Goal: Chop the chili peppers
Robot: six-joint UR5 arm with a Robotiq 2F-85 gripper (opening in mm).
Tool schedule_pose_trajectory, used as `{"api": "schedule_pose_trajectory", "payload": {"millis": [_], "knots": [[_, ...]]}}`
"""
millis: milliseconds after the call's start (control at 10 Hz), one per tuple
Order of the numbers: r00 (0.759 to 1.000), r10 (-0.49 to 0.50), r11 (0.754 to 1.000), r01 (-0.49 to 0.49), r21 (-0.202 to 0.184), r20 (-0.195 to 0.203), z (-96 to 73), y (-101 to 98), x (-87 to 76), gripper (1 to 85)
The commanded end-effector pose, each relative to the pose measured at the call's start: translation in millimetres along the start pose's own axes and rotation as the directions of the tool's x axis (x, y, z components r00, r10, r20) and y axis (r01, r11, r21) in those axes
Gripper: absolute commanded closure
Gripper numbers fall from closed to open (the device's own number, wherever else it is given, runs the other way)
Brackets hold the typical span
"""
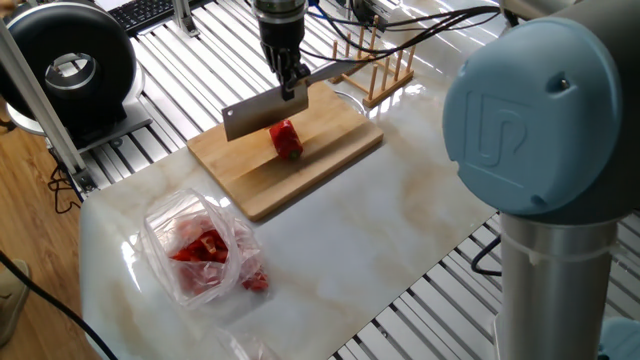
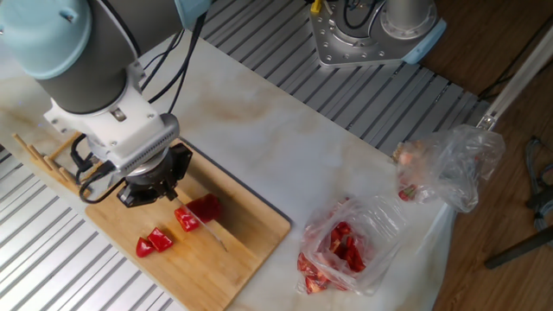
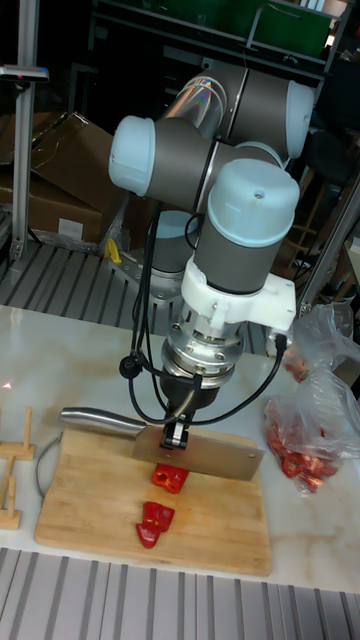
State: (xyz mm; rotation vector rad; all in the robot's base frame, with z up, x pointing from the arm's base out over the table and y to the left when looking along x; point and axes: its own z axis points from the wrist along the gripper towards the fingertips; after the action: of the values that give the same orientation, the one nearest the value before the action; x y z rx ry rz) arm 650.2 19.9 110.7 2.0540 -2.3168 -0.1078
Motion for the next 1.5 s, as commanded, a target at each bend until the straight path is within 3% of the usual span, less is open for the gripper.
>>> {"api": "schedule_pose_trajectory", "payload": {"millis": [0,500,1400], "knots": [[1.000,0.018,1.000,-0.018,-0.006,0.017,5.2,8.8,-4.9,84.3],[0.997,0.066,0.998,-0.067,0.001,0.048,7.2,7.1,-10.8,84.3],[0.994,0.098,0.995,-0.099,0.004,0.051,12.1,3.7,-8.3,84.3]]}}
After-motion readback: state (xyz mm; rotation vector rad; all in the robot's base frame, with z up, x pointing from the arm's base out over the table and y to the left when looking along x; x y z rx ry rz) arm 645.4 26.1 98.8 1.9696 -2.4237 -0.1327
